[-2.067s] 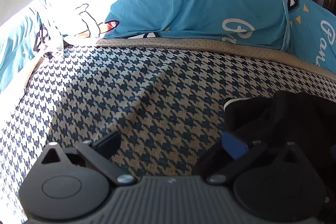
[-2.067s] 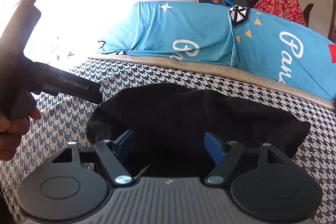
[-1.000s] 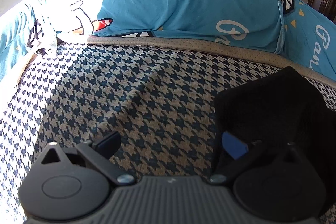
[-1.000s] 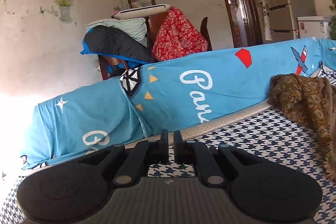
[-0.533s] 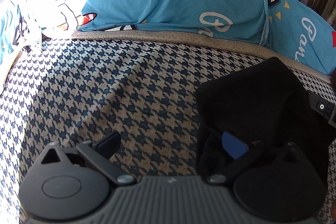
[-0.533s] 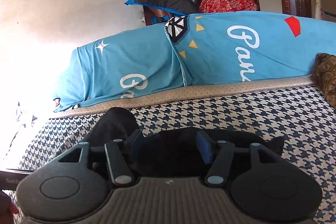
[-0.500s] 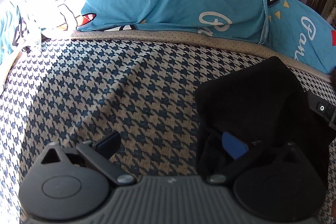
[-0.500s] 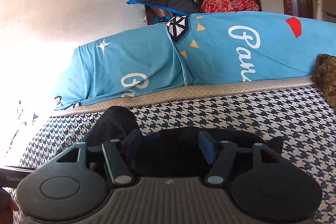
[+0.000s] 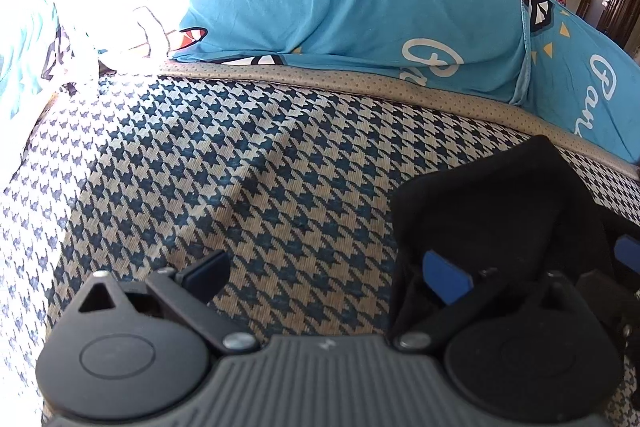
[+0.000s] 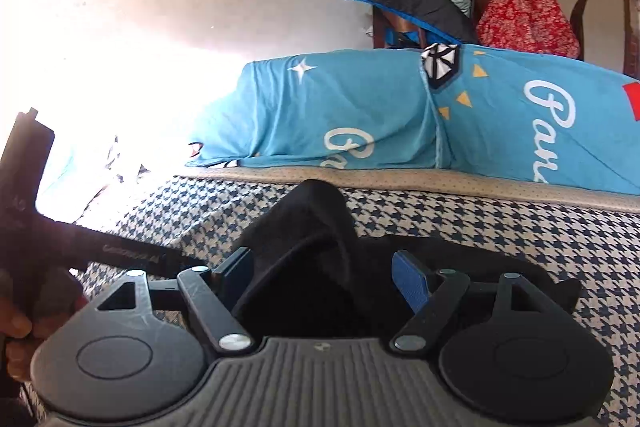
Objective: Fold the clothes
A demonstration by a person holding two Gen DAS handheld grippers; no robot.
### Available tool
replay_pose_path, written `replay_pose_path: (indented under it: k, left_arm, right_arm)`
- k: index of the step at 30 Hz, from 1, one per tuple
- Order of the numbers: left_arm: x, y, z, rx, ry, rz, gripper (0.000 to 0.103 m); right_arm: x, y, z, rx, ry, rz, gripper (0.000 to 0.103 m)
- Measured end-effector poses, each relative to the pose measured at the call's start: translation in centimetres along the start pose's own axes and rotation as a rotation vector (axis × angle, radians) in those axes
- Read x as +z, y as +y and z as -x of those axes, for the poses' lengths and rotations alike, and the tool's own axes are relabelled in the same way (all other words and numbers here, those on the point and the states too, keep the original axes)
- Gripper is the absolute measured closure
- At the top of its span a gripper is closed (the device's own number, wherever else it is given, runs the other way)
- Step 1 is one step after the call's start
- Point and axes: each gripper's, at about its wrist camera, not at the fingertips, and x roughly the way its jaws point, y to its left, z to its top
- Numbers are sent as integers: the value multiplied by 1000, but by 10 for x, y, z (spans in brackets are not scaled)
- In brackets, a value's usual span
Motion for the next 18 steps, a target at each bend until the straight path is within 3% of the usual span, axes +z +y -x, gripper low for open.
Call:
replay_pose_path:
  k: [4,9,12,14,16,18]
  left_arm:
    - [0,3,0,-2,1,12,0]
    - [0,1,-1,0,-1,7,0]
    - [1,2,-1,1,-1,14,0]
    - [1,3,-1,3,-1,18,0]
    - [1,4,-1,4,-1,22,0]
    - [1,6,-2,5,0,24,0]
  right_arm:
    - [-11,23,-13,74,85,77,27]
    - [-30,37,-47,2,245,95,27]
    - [-36,36,-59,-31,265,43,27]
    - [-35,34,-61,-44,235,14,32]
    - [-33,32,-60,-57,193,-7,70]
    - [-29,27,-58,-79,152,-24,90]
